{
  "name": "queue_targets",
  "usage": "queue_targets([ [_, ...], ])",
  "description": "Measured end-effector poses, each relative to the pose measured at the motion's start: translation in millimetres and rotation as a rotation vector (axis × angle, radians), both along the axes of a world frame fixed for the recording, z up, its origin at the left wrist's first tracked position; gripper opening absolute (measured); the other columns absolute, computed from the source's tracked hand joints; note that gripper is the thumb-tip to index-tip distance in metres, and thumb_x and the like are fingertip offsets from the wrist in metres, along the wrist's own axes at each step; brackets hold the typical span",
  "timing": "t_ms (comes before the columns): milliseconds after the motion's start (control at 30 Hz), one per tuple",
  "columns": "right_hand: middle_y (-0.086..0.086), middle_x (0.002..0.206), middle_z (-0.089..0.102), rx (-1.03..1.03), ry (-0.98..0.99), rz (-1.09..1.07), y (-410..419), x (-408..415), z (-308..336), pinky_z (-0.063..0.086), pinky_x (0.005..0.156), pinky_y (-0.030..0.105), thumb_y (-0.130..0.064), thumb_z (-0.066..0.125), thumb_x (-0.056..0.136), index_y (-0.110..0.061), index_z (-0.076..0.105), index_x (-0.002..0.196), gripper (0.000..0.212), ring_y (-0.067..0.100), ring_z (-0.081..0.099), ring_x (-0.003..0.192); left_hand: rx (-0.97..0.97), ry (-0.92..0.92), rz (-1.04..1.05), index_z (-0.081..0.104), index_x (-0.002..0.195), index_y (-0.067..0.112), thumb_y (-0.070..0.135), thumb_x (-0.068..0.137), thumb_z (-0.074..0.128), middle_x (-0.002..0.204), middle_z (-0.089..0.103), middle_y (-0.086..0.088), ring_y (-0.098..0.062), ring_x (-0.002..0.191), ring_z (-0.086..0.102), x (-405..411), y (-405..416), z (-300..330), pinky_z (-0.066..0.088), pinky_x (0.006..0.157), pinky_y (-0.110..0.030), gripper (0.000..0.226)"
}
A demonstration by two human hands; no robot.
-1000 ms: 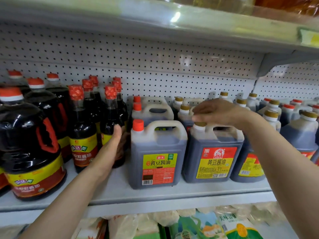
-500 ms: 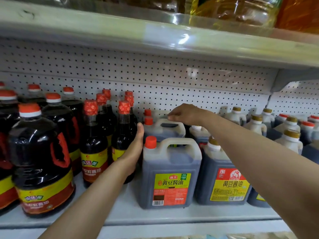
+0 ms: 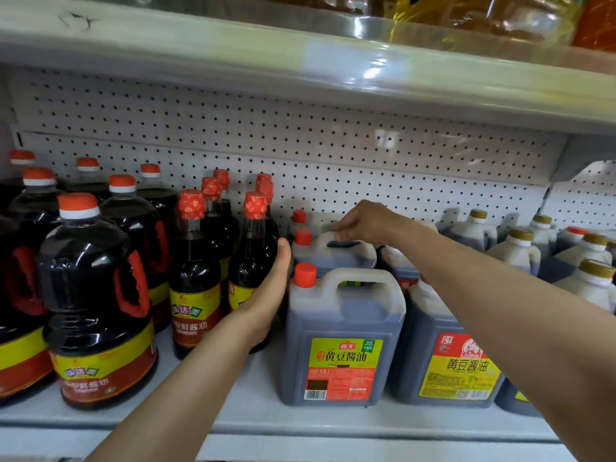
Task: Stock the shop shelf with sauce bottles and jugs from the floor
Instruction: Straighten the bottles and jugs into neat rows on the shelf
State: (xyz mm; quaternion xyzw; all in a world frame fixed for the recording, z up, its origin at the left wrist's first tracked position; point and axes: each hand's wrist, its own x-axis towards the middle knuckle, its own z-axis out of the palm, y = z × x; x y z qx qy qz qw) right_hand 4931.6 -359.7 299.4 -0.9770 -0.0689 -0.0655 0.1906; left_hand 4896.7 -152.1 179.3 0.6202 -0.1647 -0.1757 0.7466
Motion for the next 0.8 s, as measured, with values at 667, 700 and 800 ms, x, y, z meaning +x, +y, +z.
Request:
queue_targets([
  [667,-0.007,0.107,0.072,-0.032,-0.031,0.028,-2.5,-1.1,-1.9,0.048,0.063,0.011,-0.031,0.077,0.086,-0.025,0.077,0.113,0.027,0.007,0.057,0.092,0.024,0.019,0.009,0.059,0.134,0.042,0.101,0.064,0.030,0.133,0.064,0.008,-0.017,0.126,0.058,-9.5,4.1,6.8,0.033,0.116,-0.046,0.095],
  [700,-0.007,0.103,0.070,-0.029,-0.022,0.028,-2.4,-1.3,-1.2,0.042,0.050,0.007,-0.031,0.077,0.086,-0.025,0.076,0.114,0.028,0.005,0.054,0.085,0.023,0.033,0.016,0.059,0.134,0.041,0.100,0.065,0.030,0.132,0.065,0.008,-0.017,0.126,0.059,-9.6,4.3,7.6,0.034,0.116,-0.045,0.096],
  [800,-0.007,0.107,0.071,-0.034,-0.022,0.021,-3.1,1.1,-2.2,0.039,0.047,0.012,-0.035,0.077,0.086,-0.026,0.076,0.116,0.031,0.007,0.055,0.089,0.040,0.045,0.016,0.064,0.129,0.040,0.094,0.076,0.020,0.126,0.069,0.006,-0.016,0.120,0.063,-11.5,3.7,12.3,0.039,0.113,-0.043,0.087],
])
